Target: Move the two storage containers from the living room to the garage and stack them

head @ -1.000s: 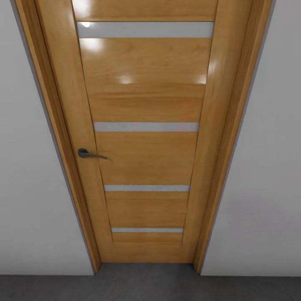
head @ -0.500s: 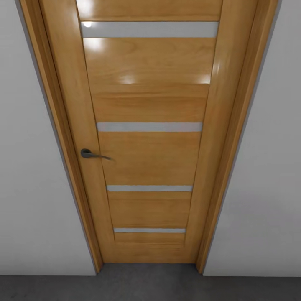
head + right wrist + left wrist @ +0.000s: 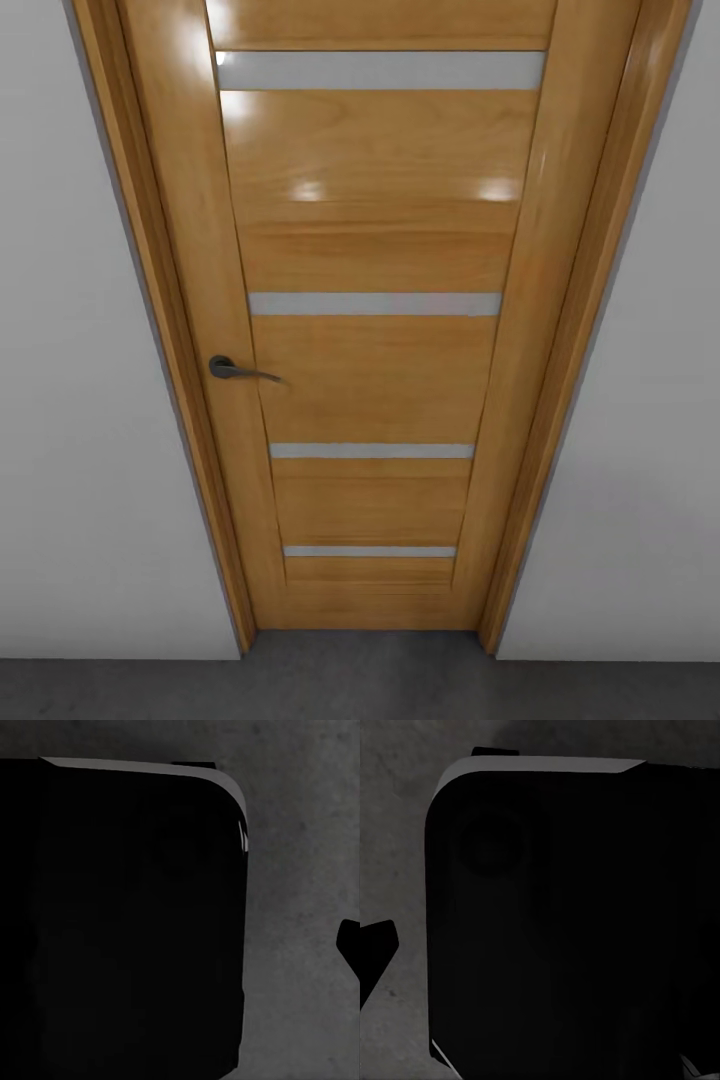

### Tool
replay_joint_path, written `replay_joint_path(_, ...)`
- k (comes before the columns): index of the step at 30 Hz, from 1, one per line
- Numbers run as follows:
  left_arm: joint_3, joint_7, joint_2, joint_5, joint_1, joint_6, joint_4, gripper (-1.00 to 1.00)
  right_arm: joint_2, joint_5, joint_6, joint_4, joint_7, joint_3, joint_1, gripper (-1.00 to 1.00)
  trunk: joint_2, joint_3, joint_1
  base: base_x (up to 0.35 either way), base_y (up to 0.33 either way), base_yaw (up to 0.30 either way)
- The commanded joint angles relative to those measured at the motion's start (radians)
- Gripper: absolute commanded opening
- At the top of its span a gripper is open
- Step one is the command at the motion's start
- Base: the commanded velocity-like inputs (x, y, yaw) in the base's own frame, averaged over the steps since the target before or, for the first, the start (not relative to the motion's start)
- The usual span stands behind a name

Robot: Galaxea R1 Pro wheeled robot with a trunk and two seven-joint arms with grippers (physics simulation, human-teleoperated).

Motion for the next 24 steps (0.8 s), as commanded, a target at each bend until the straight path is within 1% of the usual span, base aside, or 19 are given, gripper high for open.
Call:
replay_joint_path(1,0.0,0.0,0.0,0.008,0.0,-0.002,0.0,1.0,0.0,0.0,-0.004,0.001,0.0,0.0,0.0,1.0,0.0,-0.001,0.0,0.0,0.002,0.0)
replay_joint_path(22,0.001,0.0,-0.001,0.008,0.0,-0.002,0.0,1.0,-0.001,-0.002,-0.003,0.001,0.013,0.0,0.0,1.0,0.0,-0.001,0.0,0.0,0.0,0.0)
replay_joint_path(24,0.003,0.0,-0.002,0.008,0.0,-0.002,0.0,1.0,-0.002,0.0,-0.001,0.0,0.0,0.003,0.0,1.0,0.0,-0.001,0.0,0.0,0.0,0.0)
